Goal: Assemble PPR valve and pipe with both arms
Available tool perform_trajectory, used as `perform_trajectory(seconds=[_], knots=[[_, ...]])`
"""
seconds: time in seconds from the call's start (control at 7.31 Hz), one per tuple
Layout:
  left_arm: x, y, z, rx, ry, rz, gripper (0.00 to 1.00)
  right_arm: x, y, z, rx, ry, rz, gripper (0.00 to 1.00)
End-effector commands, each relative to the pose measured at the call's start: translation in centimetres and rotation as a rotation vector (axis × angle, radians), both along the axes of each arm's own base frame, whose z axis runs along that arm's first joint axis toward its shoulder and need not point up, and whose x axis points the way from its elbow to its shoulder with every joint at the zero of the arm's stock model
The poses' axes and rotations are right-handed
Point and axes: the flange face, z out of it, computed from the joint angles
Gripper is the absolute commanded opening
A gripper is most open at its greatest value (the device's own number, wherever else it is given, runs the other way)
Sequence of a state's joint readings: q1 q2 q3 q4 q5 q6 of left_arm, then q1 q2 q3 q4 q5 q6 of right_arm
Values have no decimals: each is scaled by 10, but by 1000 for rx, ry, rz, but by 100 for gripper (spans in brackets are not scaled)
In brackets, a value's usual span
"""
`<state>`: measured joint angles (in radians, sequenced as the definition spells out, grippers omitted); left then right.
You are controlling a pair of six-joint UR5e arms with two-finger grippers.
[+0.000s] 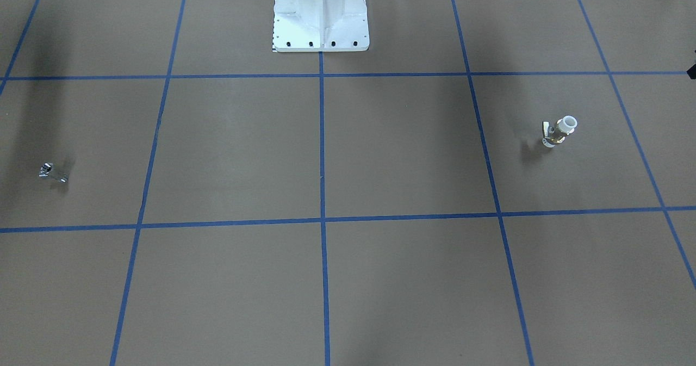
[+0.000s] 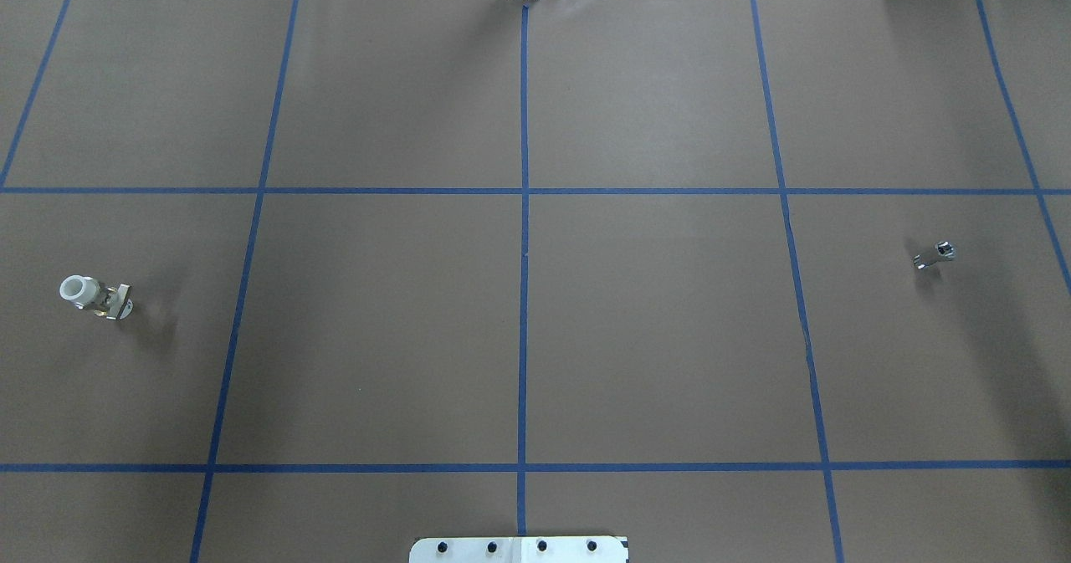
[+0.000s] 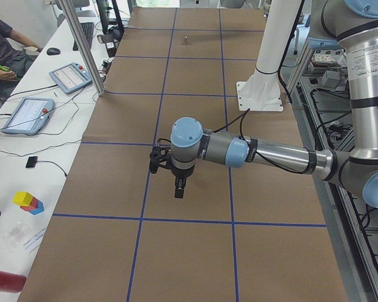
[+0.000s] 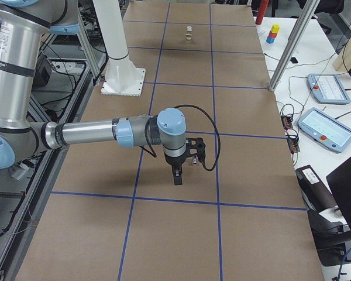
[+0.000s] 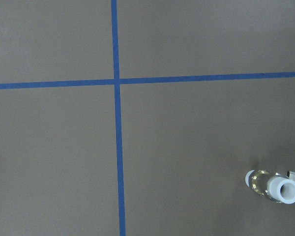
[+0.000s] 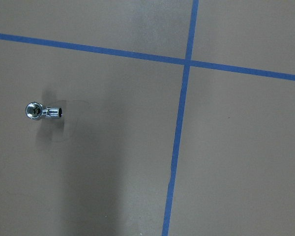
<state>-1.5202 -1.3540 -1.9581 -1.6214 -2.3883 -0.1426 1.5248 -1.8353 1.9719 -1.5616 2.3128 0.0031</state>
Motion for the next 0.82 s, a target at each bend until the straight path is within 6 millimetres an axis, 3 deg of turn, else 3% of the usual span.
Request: perform_trajectory(seconds=[0.0, 0.27, 0.41, 0.68], knots=[[-1, 8, -4, 13, 0, 1, 100, 0, -1, -2, 4, -1, 0, 100], [-2, 9, -13, 27, 3, -2, 100, 0, -1, -2, 6, -1, 0, 100], [-2, 24, -16, 30, 3, -1, 100, 0, -1, -3, 11, -1, 0, 100], [-3, 28, -19, 35, 4, -3, 100, -2, 1, 3, -7, -33, -4, 100]])
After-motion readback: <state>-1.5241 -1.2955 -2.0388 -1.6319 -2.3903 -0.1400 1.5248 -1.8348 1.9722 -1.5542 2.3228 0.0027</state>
